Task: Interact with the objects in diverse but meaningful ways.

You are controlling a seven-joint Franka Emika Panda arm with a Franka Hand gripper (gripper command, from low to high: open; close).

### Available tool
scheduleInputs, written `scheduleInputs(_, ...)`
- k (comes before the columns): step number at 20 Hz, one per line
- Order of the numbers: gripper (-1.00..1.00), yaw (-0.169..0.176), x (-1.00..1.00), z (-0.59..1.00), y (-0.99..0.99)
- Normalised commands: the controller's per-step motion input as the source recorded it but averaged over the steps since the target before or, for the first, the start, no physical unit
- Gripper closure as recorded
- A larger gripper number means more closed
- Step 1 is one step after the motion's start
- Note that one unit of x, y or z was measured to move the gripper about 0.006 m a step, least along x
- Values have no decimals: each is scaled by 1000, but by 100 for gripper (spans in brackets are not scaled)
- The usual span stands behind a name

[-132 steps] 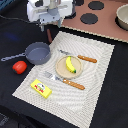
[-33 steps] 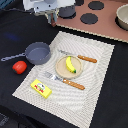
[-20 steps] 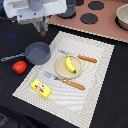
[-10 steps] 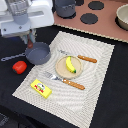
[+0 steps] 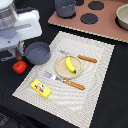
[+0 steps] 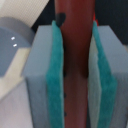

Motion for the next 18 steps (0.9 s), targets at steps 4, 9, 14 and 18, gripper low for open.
scheduleInputs(4, 100, 45, 233, -67, -751)
scheduleInputs(9, 100, 1, 335, -119, -401)
scheduleInputs(14, 100, -3, 378, -173, -121)
scheduleInputs(18, 100, 0, 247, -177, -189)
